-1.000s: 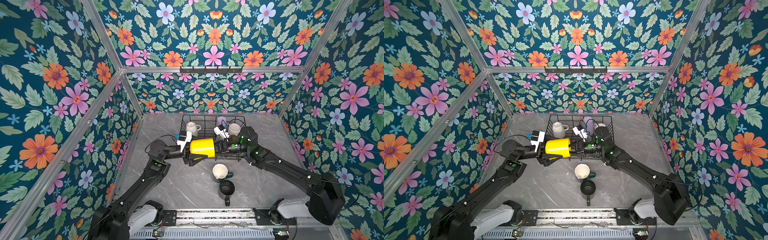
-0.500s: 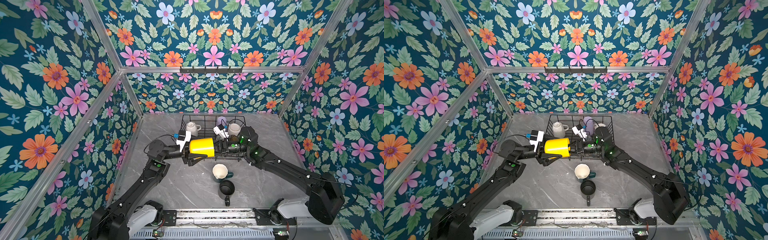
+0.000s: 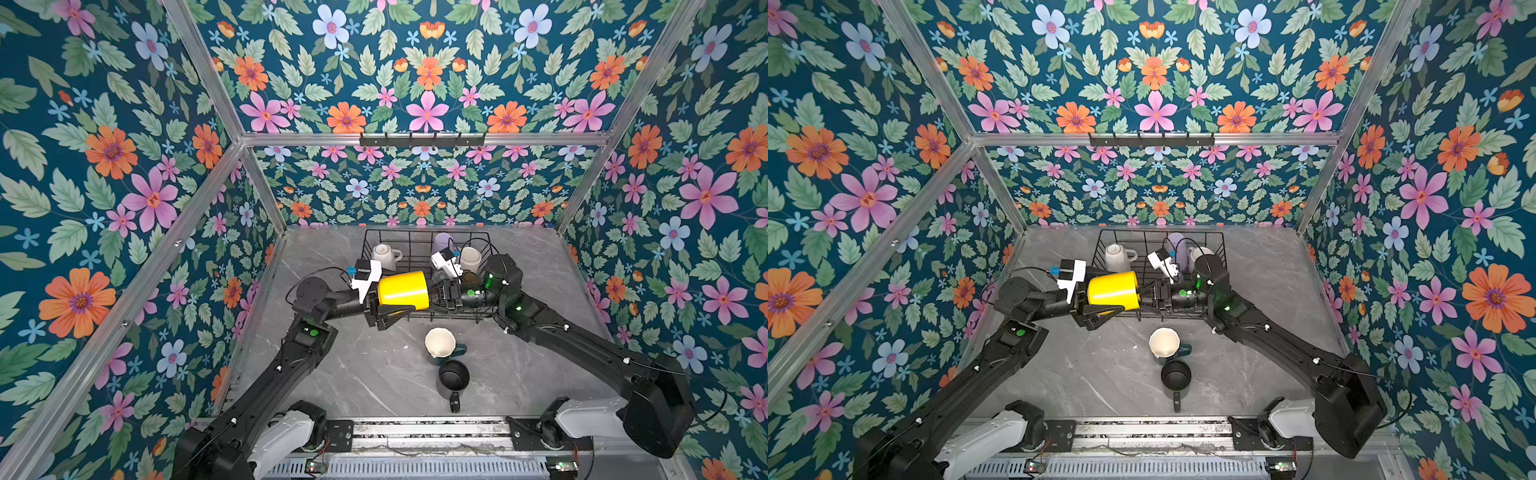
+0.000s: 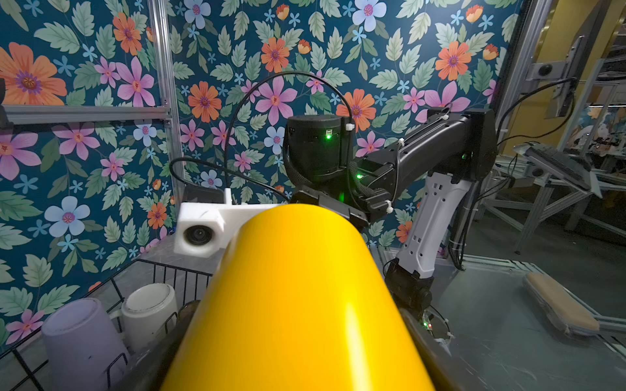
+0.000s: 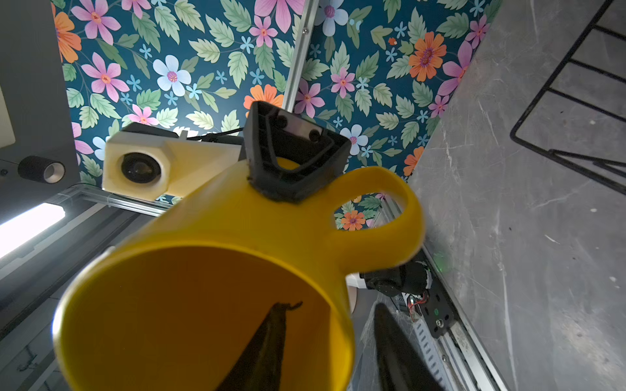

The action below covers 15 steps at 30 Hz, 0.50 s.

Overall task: Load the cups into the dish rack
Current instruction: 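Carry the yellow mug over the rack with the left gripper while the right withdraws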

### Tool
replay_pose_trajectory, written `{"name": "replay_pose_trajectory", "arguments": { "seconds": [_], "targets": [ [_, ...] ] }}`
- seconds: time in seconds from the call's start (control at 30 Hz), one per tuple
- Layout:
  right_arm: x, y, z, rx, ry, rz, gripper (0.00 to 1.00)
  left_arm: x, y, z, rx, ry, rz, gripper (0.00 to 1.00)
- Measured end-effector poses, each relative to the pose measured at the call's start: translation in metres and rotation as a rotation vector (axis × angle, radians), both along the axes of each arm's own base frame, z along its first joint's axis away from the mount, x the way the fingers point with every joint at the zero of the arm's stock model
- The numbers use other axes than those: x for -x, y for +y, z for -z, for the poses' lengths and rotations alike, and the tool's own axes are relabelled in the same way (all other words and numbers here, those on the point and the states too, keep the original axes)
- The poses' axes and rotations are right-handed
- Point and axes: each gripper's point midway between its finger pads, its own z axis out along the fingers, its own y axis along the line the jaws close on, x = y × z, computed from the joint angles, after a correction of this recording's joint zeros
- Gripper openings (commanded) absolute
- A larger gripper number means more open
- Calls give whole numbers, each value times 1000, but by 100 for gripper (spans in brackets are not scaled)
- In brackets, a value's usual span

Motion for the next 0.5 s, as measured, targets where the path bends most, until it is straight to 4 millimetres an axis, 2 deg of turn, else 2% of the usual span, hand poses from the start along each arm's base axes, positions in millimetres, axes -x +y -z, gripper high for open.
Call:
{"name": "replay_pose_trajectory", "arguments": {
  "seconds": [0.2,0.33,0.5],
  "targets": [
    [-12,-33,8,57,-10,132,59,-14,1,-5,-8,20,-73,0],
    [-14,-62,8,145,-70,274,68,-33,2,-10,-13,32,-159,0],
    [-17,-98,16,283,-161,466,80,-63,0,0,-54,117,-248,0]
  ]
}}
